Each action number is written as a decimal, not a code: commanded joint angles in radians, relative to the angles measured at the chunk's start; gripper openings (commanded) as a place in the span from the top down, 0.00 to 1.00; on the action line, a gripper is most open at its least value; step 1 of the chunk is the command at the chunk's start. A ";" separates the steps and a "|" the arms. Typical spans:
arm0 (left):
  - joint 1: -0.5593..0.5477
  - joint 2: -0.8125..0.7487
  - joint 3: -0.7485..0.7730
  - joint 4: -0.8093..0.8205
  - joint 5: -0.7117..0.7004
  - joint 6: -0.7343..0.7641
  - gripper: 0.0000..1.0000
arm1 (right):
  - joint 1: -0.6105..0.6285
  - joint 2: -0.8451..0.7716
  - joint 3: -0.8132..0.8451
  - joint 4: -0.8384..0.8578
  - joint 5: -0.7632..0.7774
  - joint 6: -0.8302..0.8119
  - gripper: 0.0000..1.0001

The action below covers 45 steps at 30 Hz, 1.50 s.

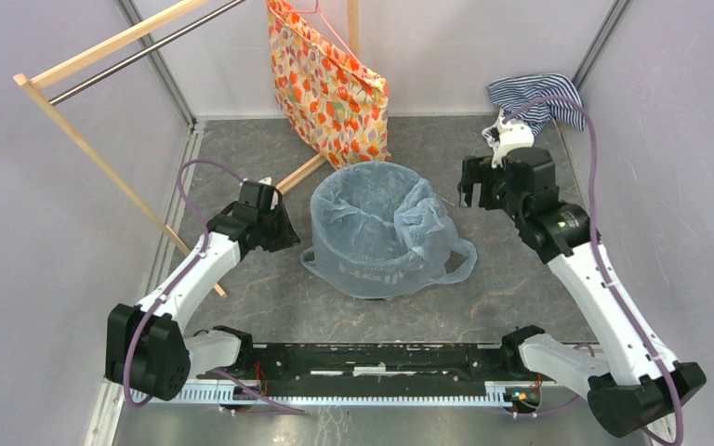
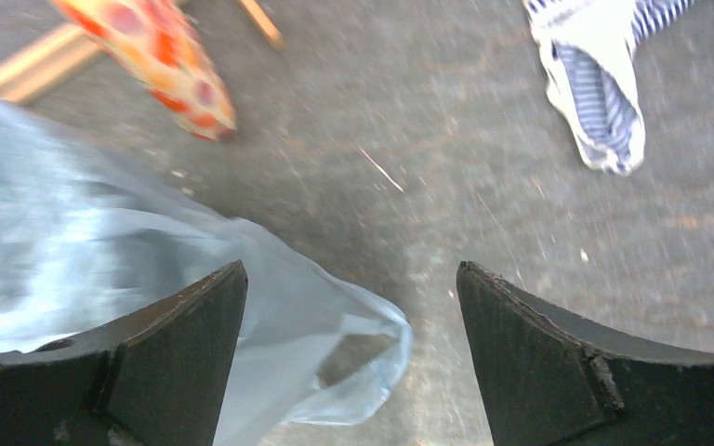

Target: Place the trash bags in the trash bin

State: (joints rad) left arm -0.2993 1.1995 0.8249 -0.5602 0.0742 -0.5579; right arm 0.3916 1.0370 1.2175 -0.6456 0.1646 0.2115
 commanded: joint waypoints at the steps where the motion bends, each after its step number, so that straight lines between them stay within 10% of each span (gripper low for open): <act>1: -0.078 0.042 0.046 0.108 0.015 -0.049 0.78 | 0.143 0.053 0.170 -0.076 -0.011 0.008 0.10; 18: -0.412 0.130 -0.060 0.287 -0.164 -0.284 0.89 | 0.640 0.294 0.360 -0.236 0.284 0.127 0.09; 45: -0.442 0.145 -0.130 0.310 -0.245 -0.284 0.90 | 0.566 0.328 -0.013 -0.052 0.283 0.142 0.02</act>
State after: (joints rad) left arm -0.7399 1.3293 0.6983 -0.2955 -0.1486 -0.8337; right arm 0.9668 1.3571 1.2419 -0.7700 0.4831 0.3584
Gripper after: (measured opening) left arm 0.107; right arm 0.979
